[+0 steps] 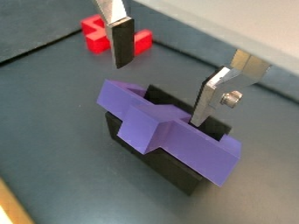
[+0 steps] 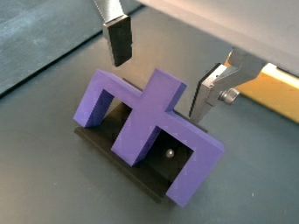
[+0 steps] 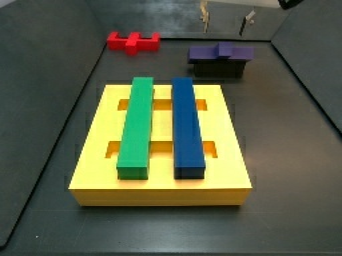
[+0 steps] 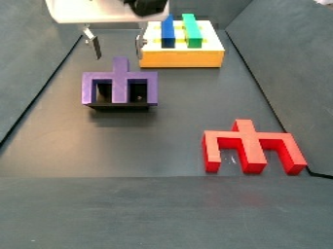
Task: Pick up the purple object. Move up. Place the purple object on the fixture. Regrasp the purple object. Move to above the board. Insert the purple object.
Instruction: Regrasp the purple object.
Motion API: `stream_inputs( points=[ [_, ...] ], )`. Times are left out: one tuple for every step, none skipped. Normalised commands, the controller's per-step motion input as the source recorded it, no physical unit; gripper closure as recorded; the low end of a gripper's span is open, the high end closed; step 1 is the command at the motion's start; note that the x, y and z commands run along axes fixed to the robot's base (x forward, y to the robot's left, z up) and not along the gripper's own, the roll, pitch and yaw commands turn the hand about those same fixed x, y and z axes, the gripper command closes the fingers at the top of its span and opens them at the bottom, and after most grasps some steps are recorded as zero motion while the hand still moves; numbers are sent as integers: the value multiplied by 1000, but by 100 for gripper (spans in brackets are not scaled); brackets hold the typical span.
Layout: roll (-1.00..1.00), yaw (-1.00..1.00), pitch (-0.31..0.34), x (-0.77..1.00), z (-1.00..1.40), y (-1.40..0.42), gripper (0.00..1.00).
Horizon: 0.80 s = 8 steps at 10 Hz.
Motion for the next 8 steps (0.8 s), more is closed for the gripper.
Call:
stream_inputs(
  points=[
    [1000,0,0,-29,14,-234,0],
    [1000,0,-9,0,14,-249,0],
    [1000,0,-34,43,3,-246,0],
    [1000,0,-60,89,0,-186,0],
    [1000,0,-57,37,0,-86,0],
    [1000,0,-134,60,0,-46,0],
    [997,0,-143,131,0,-54,0],
    [903,37,-171,260,0,-74,0]
  ],
)
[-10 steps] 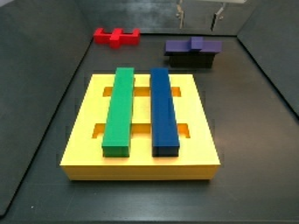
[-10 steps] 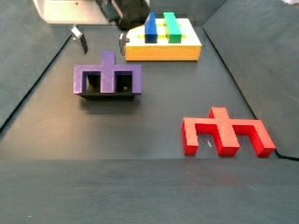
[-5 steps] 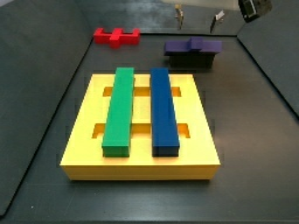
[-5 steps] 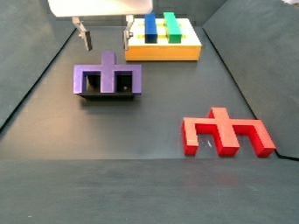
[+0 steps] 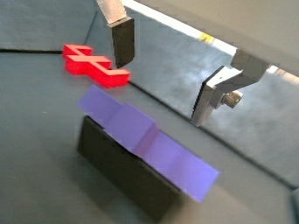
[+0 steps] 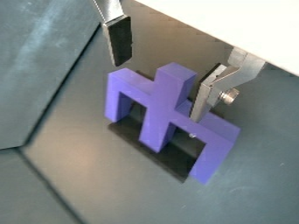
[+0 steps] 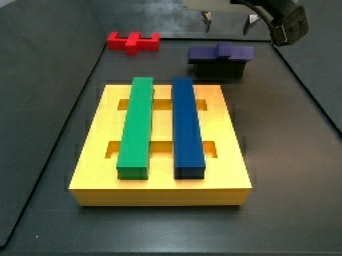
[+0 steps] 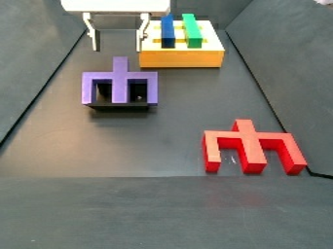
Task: Pick up the purple object. Move up. Place the purple object on the fixture. Regrasp the purple object. Move to above the board. Insert the purple object.
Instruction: Regrasp the purple object.
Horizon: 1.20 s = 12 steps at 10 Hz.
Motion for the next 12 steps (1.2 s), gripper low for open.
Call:
stream_inputs(
  points=[
    [714,191,-263,477,-6,-171,0],
    [691,189,-294,423,-37,-177,0],
    [774,169,-240,309,-6,-137,0],
    [891,140,-94,103,0,-106,0],
    [894,160,-54,0,-29,-97,0],
    [823,171,-54,0,-66,-114,0],
    [537,203,-100,0,-189,-129,0],
    [20,189,-149,0,-140,-140,0],
    [0,0,14,69,0,0,0],
    [-63,0,-209,0,-114,-31,0],
    [-40,37,-326,-151,-291,0,0],
    [-14,0,-251,-69,-323,0,0]
  ],
)
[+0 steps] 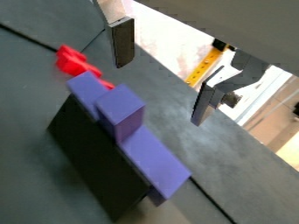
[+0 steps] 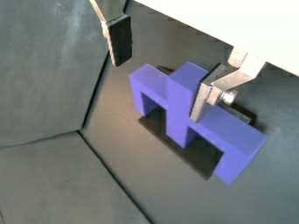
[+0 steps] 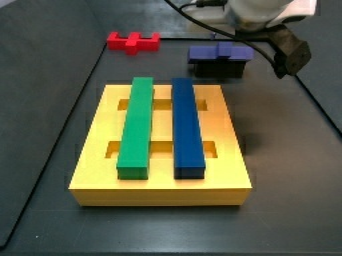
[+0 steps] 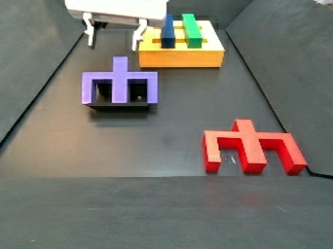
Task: Pick up the purple object. Move up. Place the purple object on the fixture. Regrasp the purple object. Move to above the board. Insert the purple object.
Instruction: Regrasp the purple object.
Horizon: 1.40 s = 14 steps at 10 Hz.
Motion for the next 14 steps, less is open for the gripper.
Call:
stream_inputs(
  points=[
    [-74,0,-326,-131,-429,6,0],
    [-197,51,-409,-137,-386,9,0],
    [-143,86,-263,-9,-269,0,0],
    [-109,46,-60,29,-234,0,0],
    [-140,34,0,123,-174,0,0],
    [-137,31,0,157,-206,0,0],
    [-106,20,0,160,-183,0,0],
    [-69,40,54,163,-143,29,0],
    [-11,63,63,126,-120,26,0],
    [0,86,43,69,-74,0,0],
    [0,100,46,31,0,0,0],
    [0,134,129,77,0,0,0],
    [0,117,206,114,0,0,0],
    [11,49,260,134,0,0,0]
  ],
)
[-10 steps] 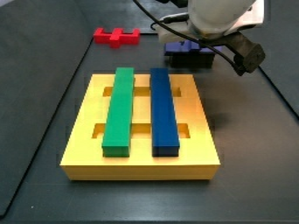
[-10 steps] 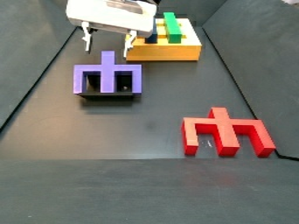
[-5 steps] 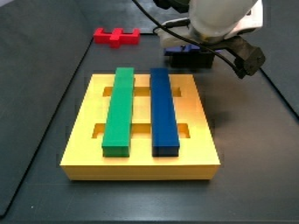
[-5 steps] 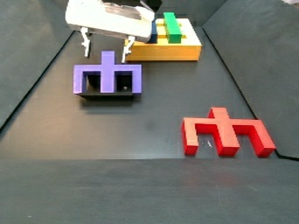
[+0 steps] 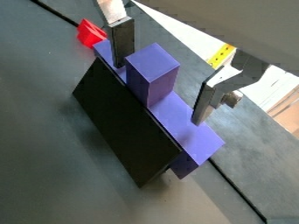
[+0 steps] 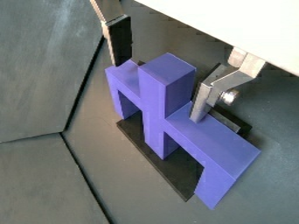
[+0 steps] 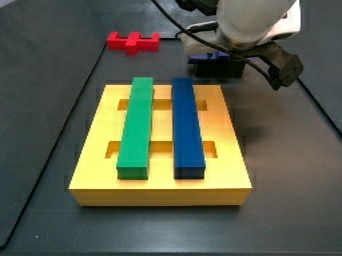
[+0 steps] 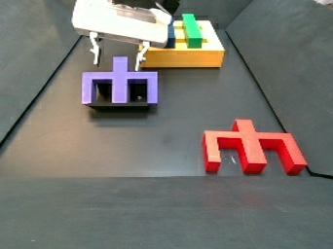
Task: Pick up the purple object. Move up. Place the purple object on the fixture. Regrasp the purple object. Move to above the board. Insert the purple object.
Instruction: Regrasp the purple object.
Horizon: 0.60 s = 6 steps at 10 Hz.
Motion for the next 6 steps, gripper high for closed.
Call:
stream_inputs(
  points=[
    [97,0,363,183,0,0,0],
    [214,0,403,143,0,0,0],
    [240,0,326,106,0,-14,0],
    [157,0,151,0,0,-14,0],
    [103,9,23,0,0,-14,0],
    [46,20,0,-6,-14,-11,0]
  ],
)
